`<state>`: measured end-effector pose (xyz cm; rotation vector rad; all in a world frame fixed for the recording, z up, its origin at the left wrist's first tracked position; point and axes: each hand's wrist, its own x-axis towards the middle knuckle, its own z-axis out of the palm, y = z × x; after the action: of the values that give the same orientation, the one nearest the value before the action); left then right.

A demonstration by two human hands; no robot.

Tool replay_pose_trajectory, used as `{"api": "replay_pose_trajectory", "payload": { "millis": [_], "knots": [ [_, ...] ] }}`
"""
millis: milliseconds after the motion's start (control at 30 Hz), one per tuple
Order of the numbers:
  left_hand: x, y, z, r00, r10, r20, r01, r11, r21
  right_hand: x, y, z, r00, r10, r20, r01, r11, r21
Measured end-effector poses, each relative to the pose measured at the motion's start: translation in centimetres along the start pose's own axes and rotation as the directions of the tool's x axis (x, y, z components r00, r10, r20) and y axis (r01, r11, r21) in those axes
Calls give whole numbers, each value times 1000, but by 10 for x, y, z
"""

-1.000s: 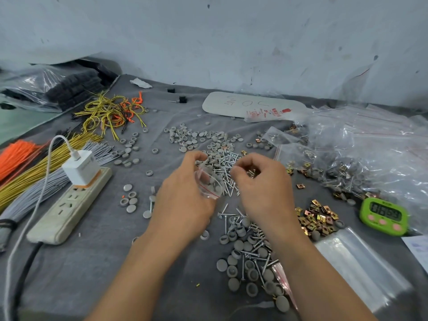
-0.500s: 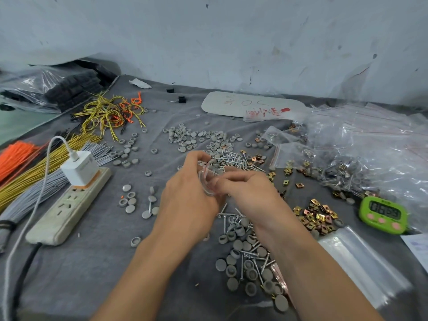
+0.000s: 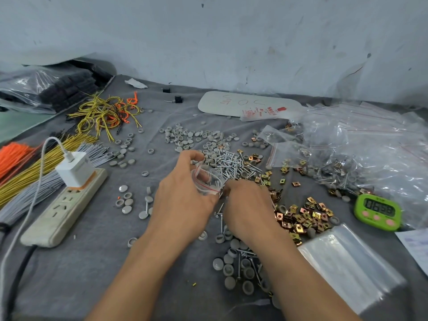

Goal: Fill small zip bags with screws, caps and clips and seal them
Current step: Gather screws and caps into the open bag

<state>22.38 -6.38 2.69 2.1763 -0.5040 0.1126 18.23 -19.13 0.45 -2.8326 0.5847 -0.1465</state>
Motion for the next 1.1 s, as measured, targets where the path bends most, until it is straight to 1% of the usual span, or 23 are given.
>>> {"api": "replay_pose_trajectory", "payload": {
  "millis": [200, 233, 300, 367, 433, 500, 567, 667, 767, 900, 933, 1033, 1100],
  "knots": [
    [0, -1, 0, 1000, -8, 12, 7, 1000, 13, -1, 1, -4, 999, 37, -21, -36, 999, 34],
    [0, -1, 0, 1000, -8, 12, 8, 1000, 13, -1, 1, -5, 998, 56, -16, -55, 997, 57],
    [0, -1, -1, 1000, -7, 13, 7, 1000, 13, 2, 4, -10, 994, 106, -21, -101, 982, 159],
    [0, -1, -1, 1000, -6, 18, 6, 1000, 24, 4, 7, -15, 990, 129, -62, -112, 967, 227],
    [0, -1, 0, 1000, -3, 25, 2, 999, 38, 2, 9, -17, 993, 103, -65, -92, 982, 165],
    [0, -3, 0, 1000, 1, 30, -3, 999, 41, -2, 7, -16, 996, 86, 3, -87, 995, 49],
    [0, -4, 0, 999, 5, 31, -6, 999, 41, -4, 4, -13, 995, 76, 71, -75, 997, -15],
    [0, -2, 0, 1000, -1, 26, 0, 999, 38, -5, 1, -11, 997, 43, 64, -37, 995, -92],
    [0, -1, -1, 1000, -10, 26, 9, 999, 34, -5, 3, -11, 996, 54, 64, -47, 993, -113],
    [0, -1, 0, 999, -13, 31, 12, 999, 37, -4, 4, -10, 999, 40, 34, -40, 999, -19],
    [0, -1, 0, 999, -16, 31, 15, 999, 37, -5, 2, -9, 999, 16, 34, -15, 1000, -19],
    [0, -1, 0, 999, -15, 36, 14, 999, 37, -6, -5, -3, 994, -90, 55, 95, 991, -92],
    [0, -1, 0, 999, -12, 42, 11, 999, 32, -7, -6, -2, 992, -109, 69, 115, 989, -92]
  ]
}}
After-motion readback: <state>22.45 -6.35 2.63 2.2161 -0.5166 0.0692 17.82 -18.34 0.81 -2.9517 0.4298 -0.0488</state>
